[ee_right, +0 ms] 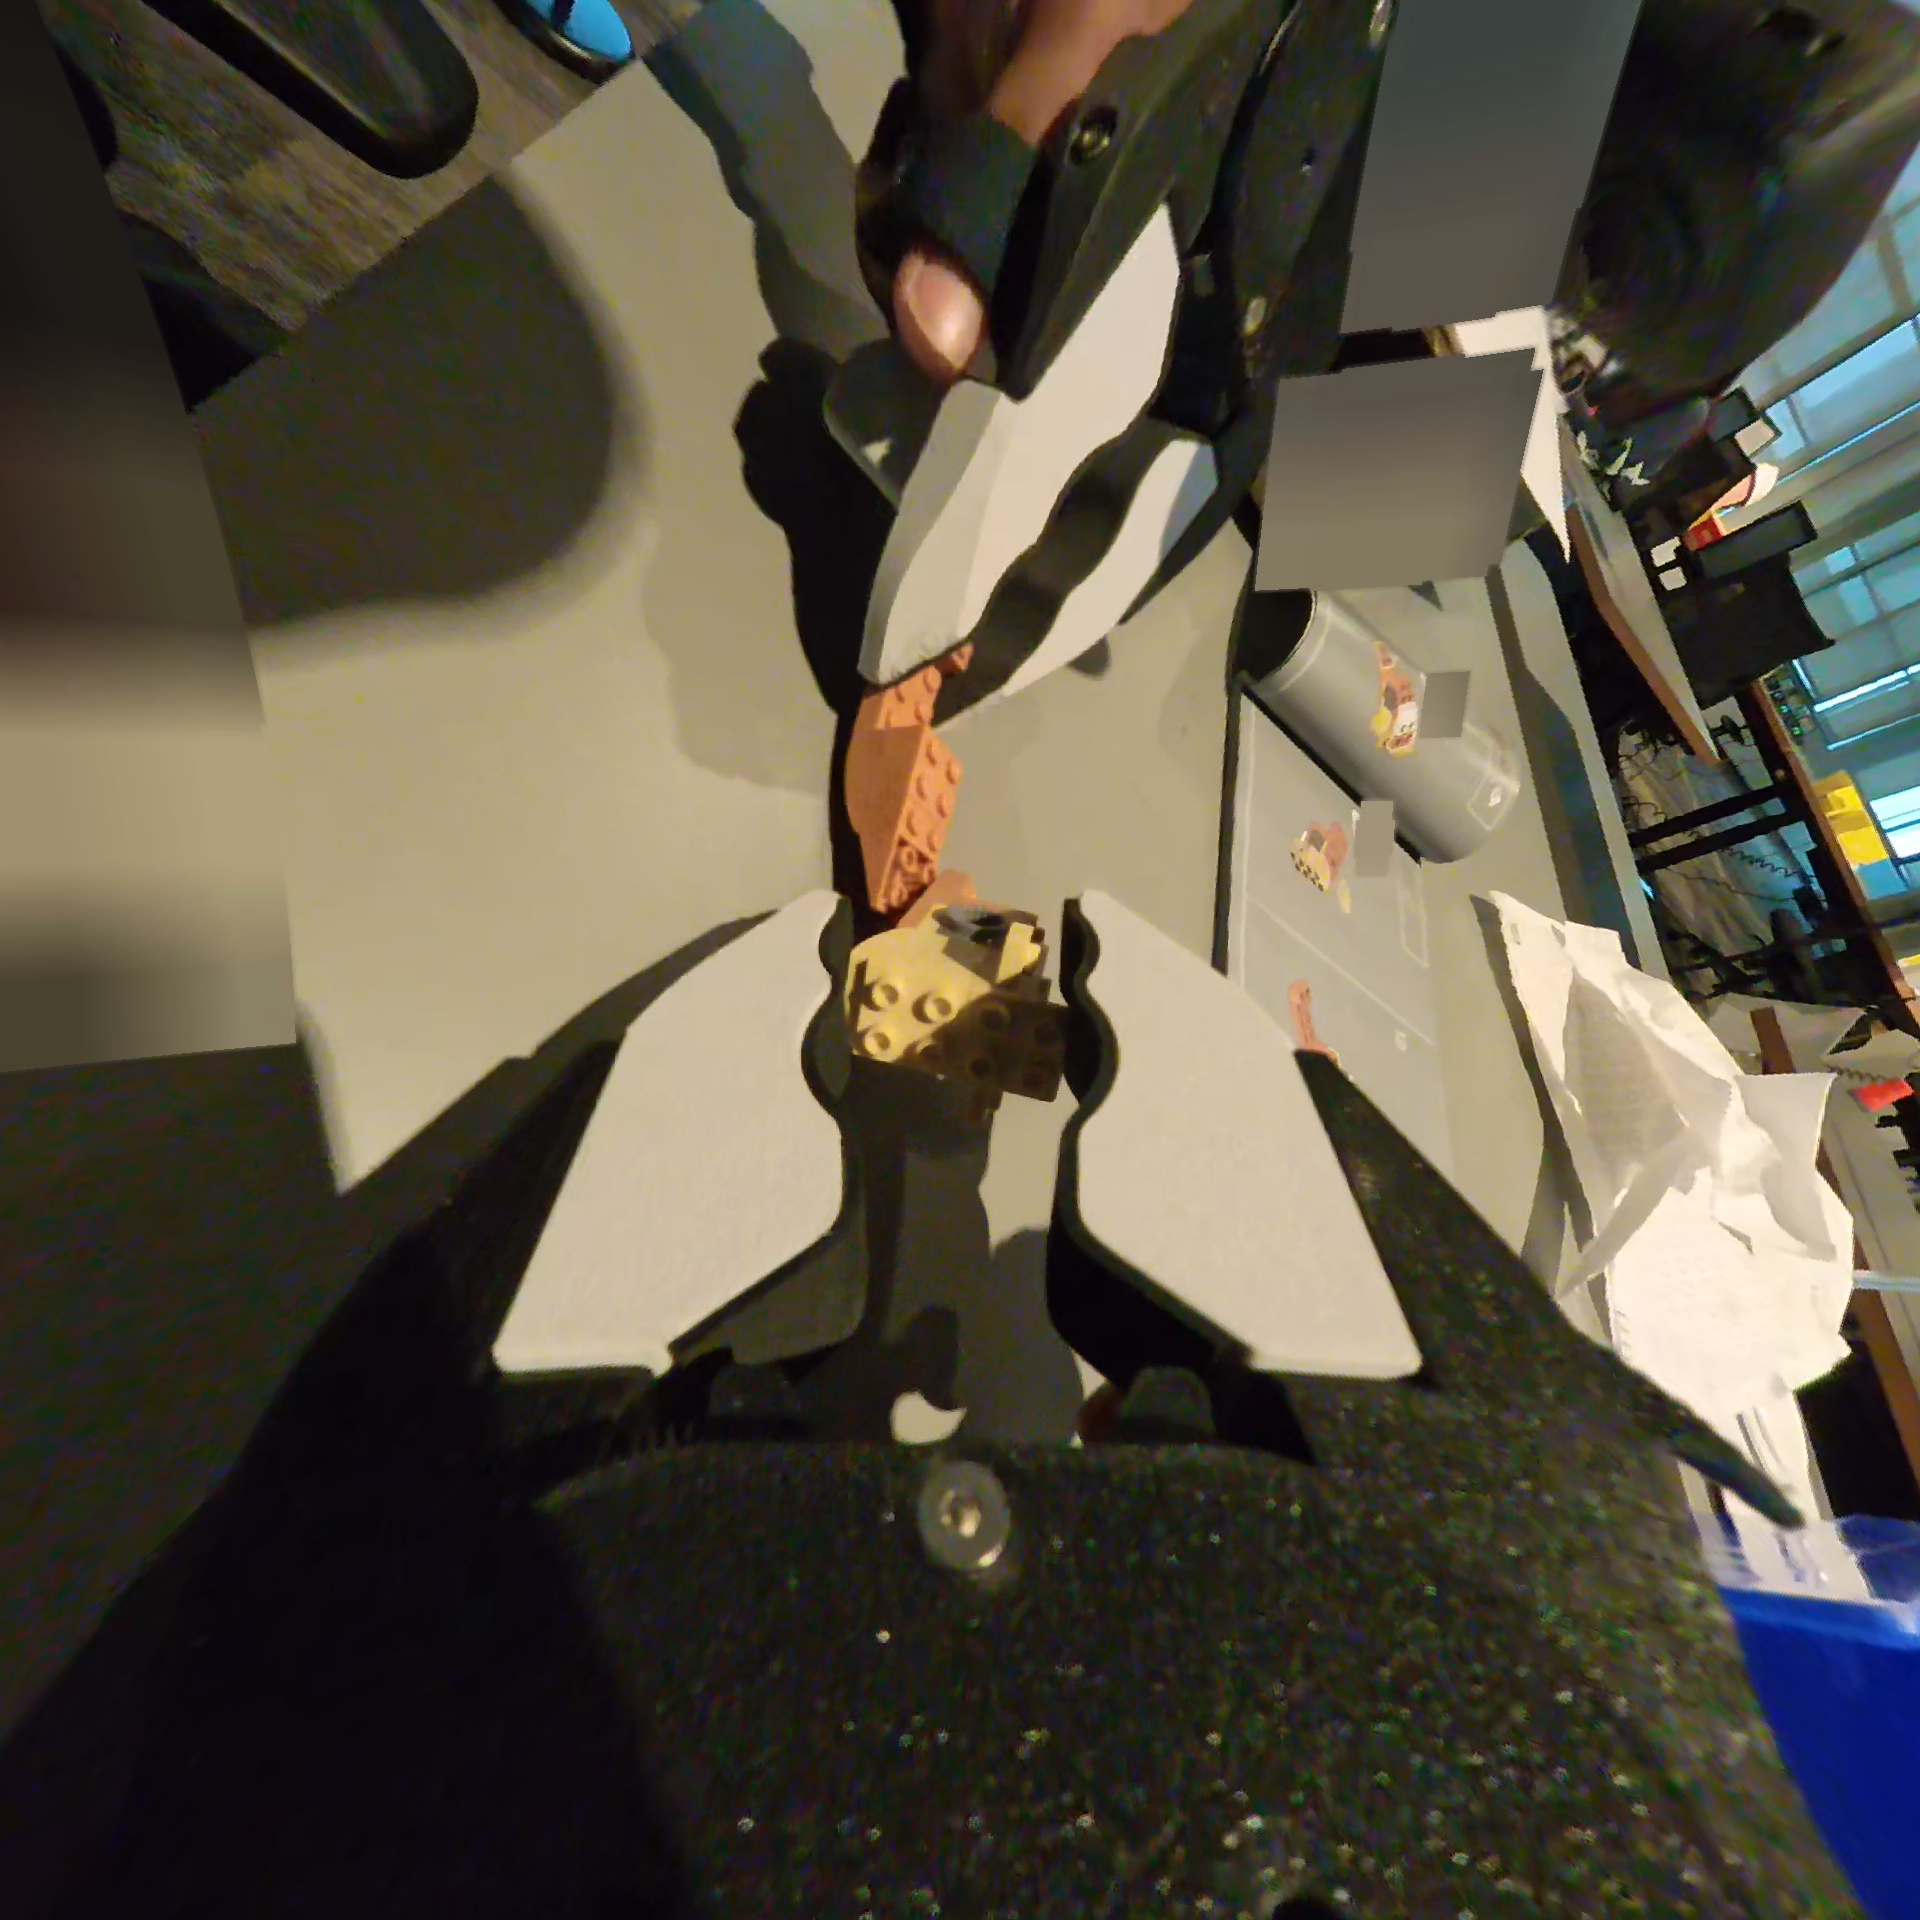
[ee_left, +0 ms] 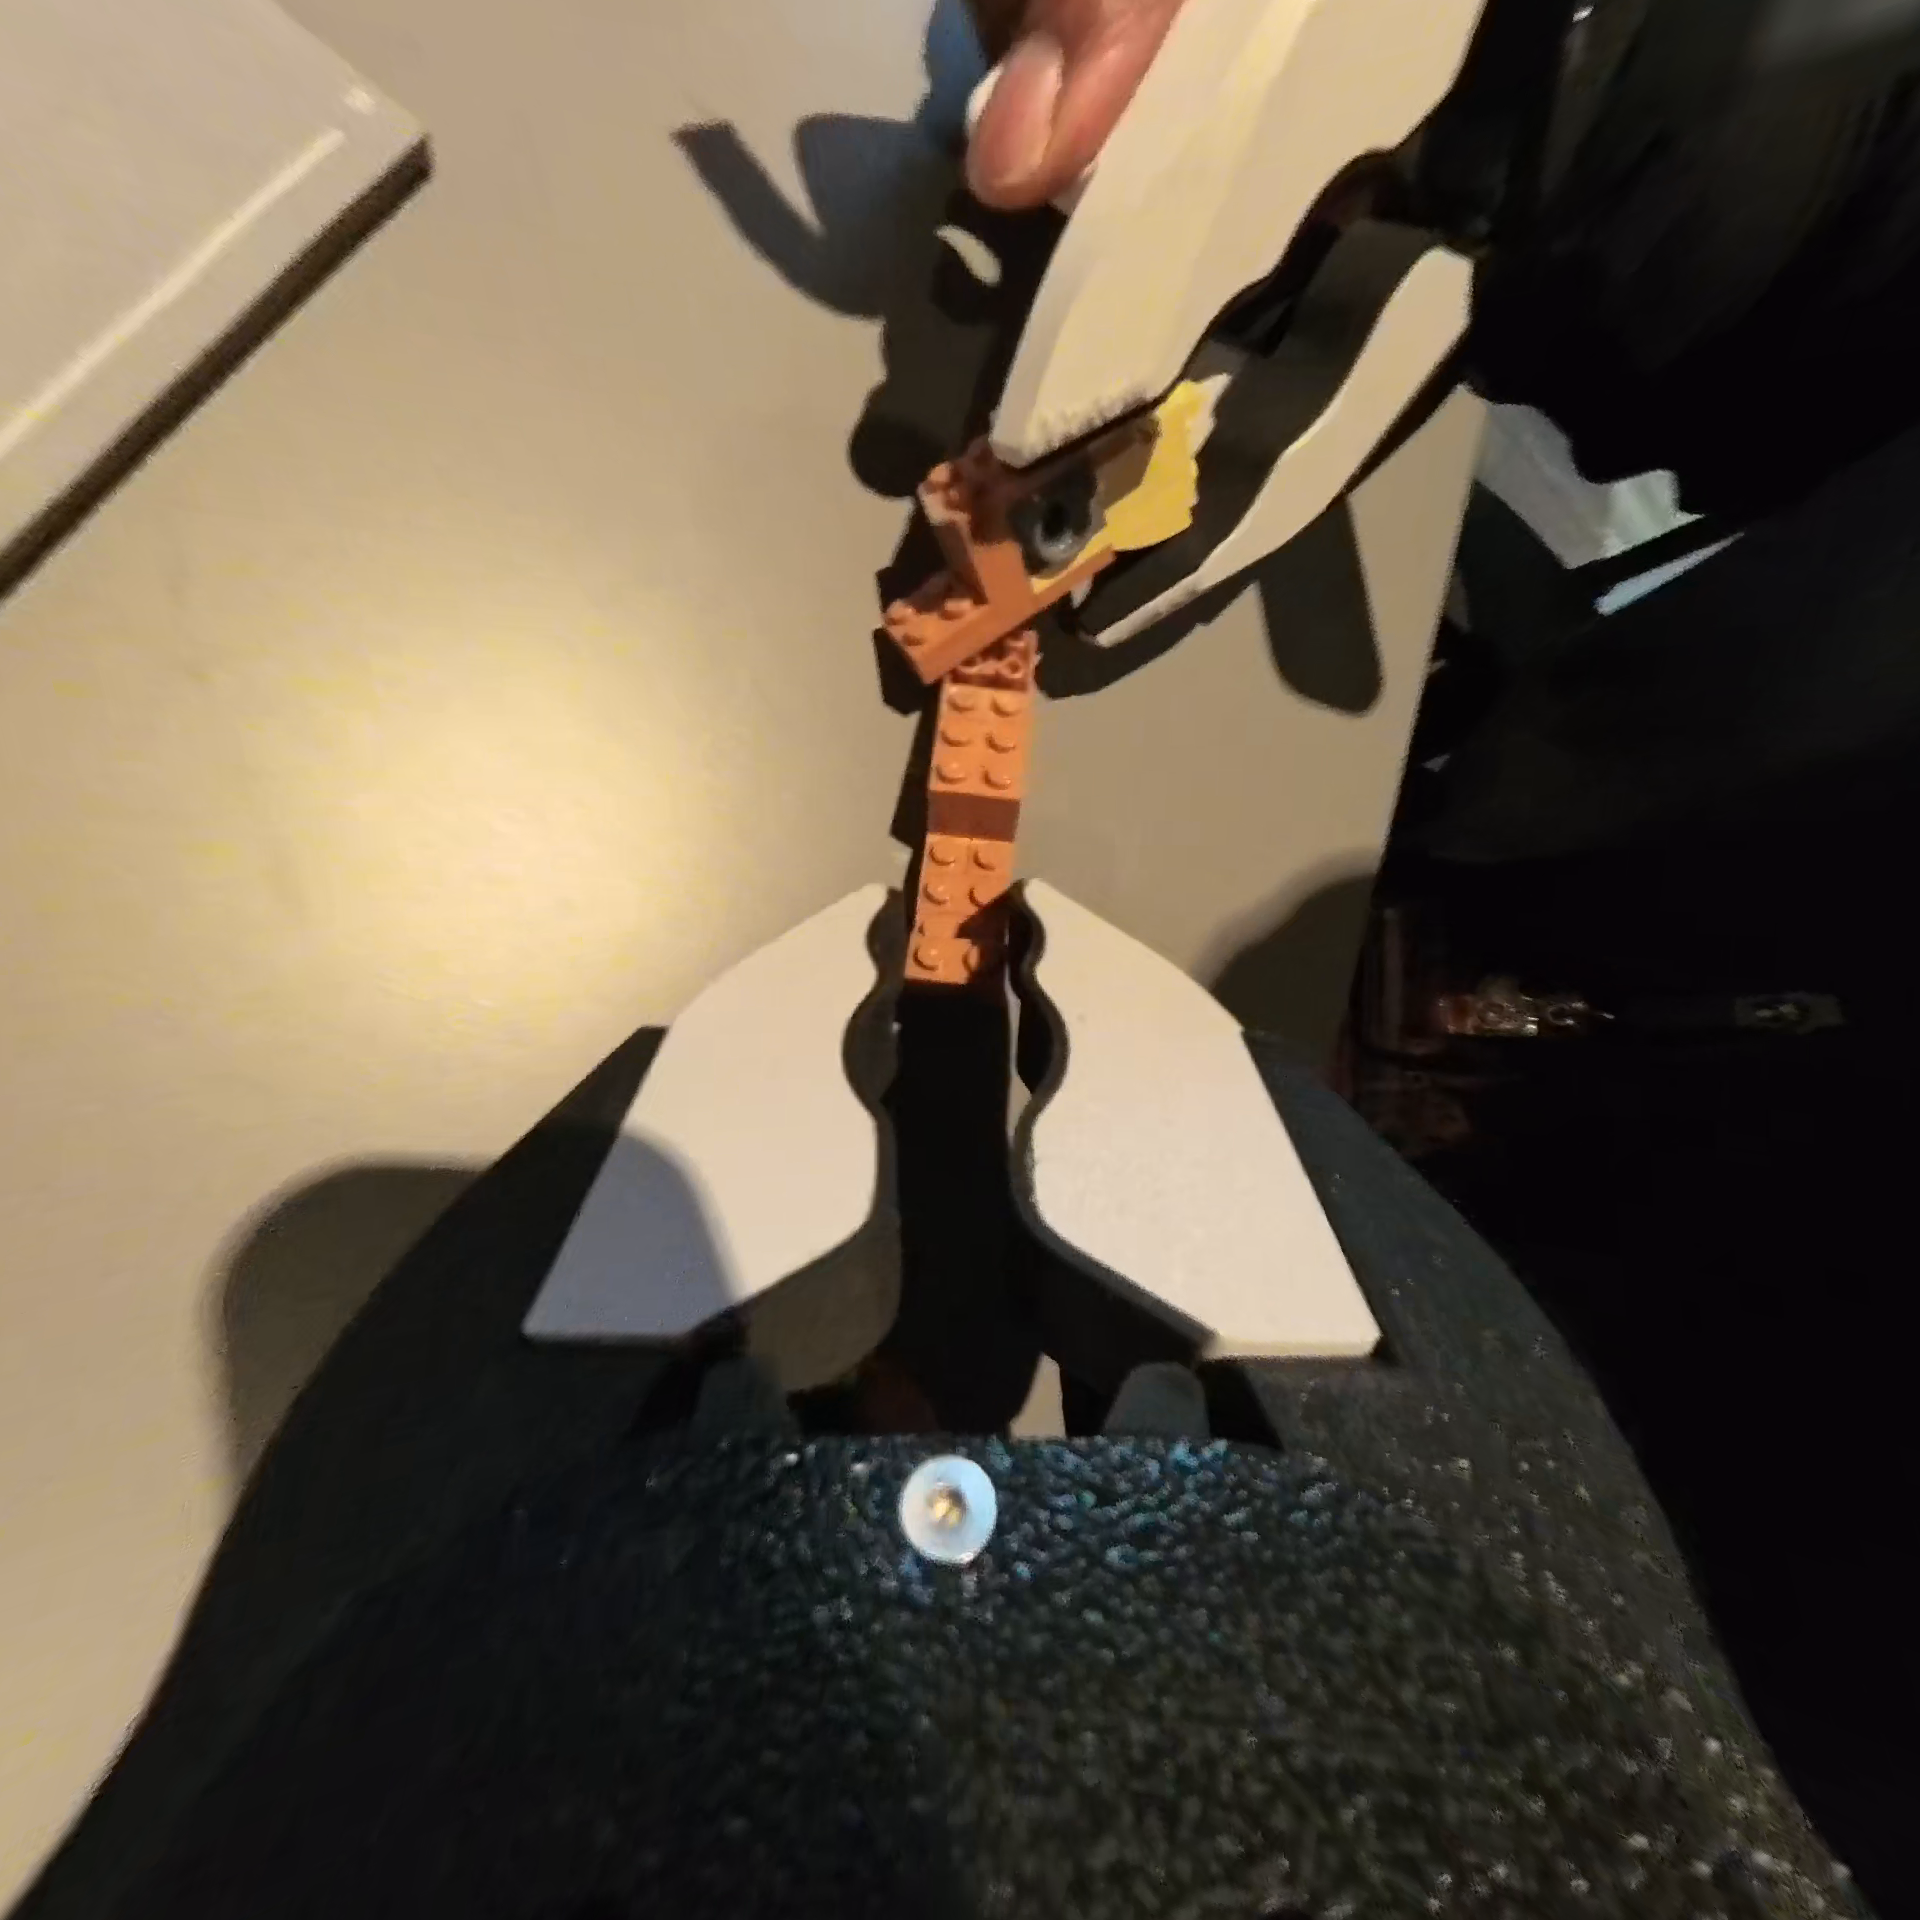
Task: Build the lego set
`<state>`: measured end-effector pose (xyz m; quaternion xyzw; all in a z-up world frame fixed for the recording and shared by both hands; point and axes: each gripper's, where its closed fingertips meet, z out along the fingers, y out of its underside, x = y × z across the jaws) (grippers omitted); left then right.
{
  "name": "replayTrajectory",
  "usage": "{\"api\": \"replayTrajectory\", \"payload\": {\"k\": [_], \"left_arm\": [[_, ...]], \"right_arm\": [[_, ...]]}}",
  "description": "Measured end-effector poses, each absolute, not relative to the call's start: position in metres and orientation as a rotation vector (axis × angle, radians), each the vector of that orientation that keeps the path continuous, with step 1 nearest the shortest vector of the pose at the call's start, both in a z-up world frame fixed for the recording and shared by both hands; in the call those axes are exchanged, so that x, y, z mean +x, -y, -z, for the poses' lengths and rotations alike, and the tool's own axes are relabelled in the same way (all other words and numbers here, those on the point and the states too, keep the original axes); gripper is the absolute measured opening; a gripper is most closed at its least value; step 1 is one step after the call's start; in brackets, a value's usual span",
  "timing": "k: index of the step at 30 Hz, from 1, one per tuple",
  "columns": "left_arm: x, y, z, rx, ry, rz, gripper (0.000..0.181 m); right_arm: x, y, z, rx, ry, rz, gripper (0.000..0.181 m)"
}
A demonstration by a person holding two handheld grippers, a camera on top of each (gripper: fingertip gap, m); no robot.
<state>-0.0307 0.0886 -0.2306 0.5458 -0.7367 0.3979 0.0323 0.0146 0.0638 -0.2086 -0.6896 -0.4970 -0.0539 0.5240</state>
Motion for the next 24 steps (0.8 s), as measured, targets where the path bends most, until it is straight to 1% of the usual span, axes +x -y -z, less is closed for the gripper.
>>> {"api": "replayTrajectory", "payload": {"k": [2, 4, 8, 11, 14, 16, 20, 24], "left_arm": [[-0.029, -0.094, 0.233, 1.717, 2.315, -1.178, 0.02], [-0.027, -0.096, 0.232, 1.725, 2.345, -1.168, 0.027], [-0.025, -0.104, 0.232, 1.72, 2.483, -1.14, 0.03], [-0.023, -0.105, 0.219, 1.607, 2.707, -1.203, 0.032], [-0.024, -0.094, 0.206, 1.371, 2.972, -1.275, 0.035], [-0.025, -0.088, 0.208, 1.25, 3.119, -1.229, 0.037], [-0.017, -0.09, 0.229, 1.257, 3.229, -1.008, 0.037], [-0.014, -0.084, 0.234, 1.289, 3.113, -1.025, 0.029]], "right_arm": [[0.016, -0.064, 0.209, -1.656, 1.184, 0.131, 0.038], [0.016, -0.064, 0.209, -1.657, 1.181, 0.132, 0.038], [0.017, -0.064, 0.209, -1.654, 1.177, 0.136, 0.038], [0.017, -0.064, 0.208, -1.652, 1.175, 0.137, 0.038], [0.015, -0.064, 0.208, -1.643, 1.175, 0.131, 0.038], [0.015, -0.064, 0.208, -1.639, 1.175, 0.129, 0.038], [0.015, -0.064, 0.207, -1.633, 1.173, 0.129, 0.038], [0.015, -0.064, 0.206, -1.626, 1.169, 0.126, 0.038]]}}
